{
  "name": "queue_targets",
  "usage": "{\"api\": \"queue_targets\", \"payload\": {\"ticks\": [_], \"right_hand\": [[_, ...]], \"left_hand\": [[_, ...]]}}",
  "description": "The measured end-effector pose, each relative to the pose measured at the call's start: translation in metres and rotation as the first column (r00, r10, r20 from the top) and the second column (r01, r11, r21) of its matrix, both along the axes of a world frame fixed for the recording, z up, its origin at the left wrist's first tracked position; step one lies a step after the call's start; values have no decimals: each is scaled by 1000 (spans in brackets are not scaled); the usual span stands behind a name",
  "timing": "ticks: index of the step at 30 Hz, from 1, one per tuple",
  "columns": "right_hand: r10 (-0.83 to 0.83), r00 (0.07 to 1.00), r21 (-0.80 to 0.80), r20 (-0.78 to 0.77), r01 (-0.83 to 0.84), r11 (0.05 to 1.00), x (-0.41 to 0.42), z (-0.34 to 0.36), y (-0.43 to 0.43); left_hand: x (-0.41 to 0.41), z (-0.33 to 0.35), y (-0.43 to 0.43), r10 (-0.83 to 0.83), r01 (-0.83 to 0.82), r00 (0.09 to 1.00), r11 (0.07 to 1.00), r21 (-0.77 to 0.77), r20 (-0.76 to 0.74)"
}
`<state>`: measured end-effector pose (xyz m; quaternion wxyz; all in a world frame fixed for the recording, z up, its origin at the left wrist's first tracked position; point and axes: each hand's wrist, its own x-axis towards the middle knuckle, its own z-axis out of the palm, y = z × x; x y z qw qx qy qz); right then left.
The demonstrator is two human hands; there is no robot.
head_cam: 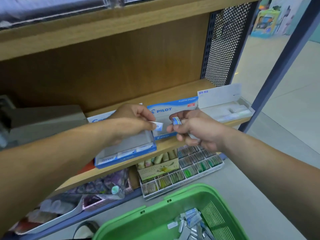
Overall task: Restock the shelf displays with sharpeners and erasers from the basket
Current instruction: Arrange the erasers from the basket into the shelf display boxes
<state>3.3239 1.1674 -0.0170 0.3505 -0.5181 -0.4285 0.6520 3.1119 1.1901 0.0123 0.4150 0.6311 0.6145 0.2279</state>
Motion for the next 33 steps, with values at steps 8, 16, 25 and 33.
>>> {"api": "queue_targets", "payload": {"ticks": [8,16,25,33], "right_hand": [[59,973,28,222,-67,997,-25,-17,4],[42,951,68,305,-66,996,-36,-23,5],[35,960,-1,278,-36,999,-34,-15,9],[2,983,-28,182,4,1000,-19,-2,6]], "left_hand": [[-30,-32,-1,113,-111,988,994,19,-108],[-33,-52,-5,36,-41,987,999,-29,-157],[-35,-35,-1,73,-65,986,996,56,-152],[0,-20,-9,53,-13,965,988,-151,258]]}}
